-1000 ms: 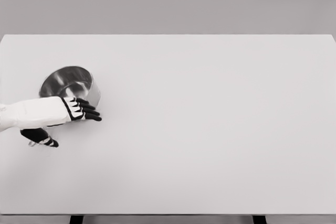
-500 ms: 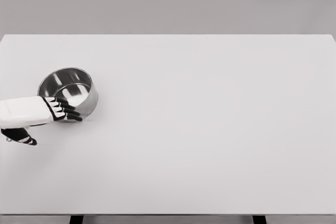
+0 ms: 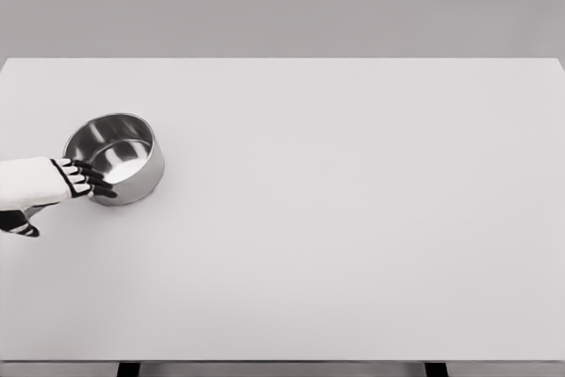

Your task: Rotate pot handle

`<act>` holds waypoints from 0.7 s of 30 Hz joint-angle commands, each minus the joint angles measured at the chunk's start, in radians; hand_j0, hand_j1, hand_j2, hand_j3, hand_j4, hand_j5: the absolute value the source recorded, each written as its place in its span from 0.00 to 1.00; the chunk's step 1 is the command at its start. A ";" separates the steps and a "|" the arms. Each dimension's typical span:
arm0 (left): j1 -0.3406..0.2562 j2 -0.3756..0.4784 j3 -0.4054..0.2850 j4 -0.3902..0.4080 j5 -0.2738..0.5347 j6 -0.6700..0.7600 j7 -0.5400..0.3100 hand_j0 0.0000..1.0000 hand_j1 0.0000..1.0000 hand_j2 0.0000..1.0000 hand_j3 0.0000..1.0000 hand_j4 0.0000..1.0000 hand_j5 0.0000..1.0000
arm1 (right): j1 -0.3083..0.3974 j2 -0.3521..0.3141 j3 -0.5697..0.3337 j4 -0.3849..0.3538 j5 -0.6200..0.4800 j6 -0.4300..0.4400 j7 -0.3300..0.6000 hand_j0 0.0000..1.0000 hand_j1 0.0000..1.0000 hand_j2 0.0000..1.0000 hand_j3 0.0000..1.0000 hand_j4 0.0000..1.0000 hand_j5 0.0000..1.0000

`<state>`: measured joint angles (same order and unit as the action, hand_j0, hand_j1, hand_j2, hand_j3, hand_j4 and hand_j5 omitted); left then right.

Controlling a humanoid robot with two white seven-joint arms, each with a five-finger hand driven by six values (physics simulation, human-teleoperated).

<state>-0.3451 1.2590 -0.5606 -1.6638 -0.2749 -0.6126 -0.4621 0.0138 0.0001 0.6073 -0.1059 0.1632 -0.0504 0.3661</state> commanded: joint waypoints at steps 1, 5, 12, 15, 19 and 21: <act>0.000 -0.001 0.004 0.022 -0.001 0.002 0.000 1.00 1.00 1.00 1.00 1.00 1.00 | 0.000 0.000 0.000 0.000 -0.001 0.000 0.001 1.00 1.00 1.00 1.00 1.00 1.00; -0.006 -0.001 0.005 0.053 -0.003 0.002 0.000 1.00 1.00 1.00 1.00 1.00 1.00 | 0.000 0.000 0.000 0.000 -0.001 0.000 0.001 1.00 1.00 1.00 1.00 1.00 1.00; -0.017 -0.004 0.010 0.110 -0.001 0.002 0.002 1.00 1.00 1.00 1.00 1.00 1.00 | 0.000 0.000 0.000 0.000 -0.001 0.000 0.001 1.00 1.00 1.00 1.00 1.00 1.00; -0.018 0.005 0.019 0.111 0.006 0.002 0.008 1.00 1.00 1.00 1.00 1.00 1.00 | 0.000 0.000 0.000 0.000 -0.001 0.000 0.001 1.00 1.00 1.00 1.00 1.00 1.00; -0.018 0.010 0.039 0.113 0.016 0.002 0.011 1.00 1.00 1.00 1.00 1.00 1.00 | 0.000 0.000 0.000 0.000 -0.001 0.000 0.001 1.00 1.00 1.00 1.00 1.00 1.00; -0.017 0.033 0.045 0.113 0.043 0.002 0.013 1.00 1.00 1.00 1.00 1.00 1.00 | 0.000 0.000 0.000 0.000 -0.001 0.000 0.001 1.00 1.00 1.00 1.00 1.00 1.00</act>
<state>-0.3620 1.2765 -0.5230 -1.5522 -0.2524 -0.6127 -0.4525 0.0138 0.0001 0.6073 -0.1059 0.1632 -0.0504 0.3663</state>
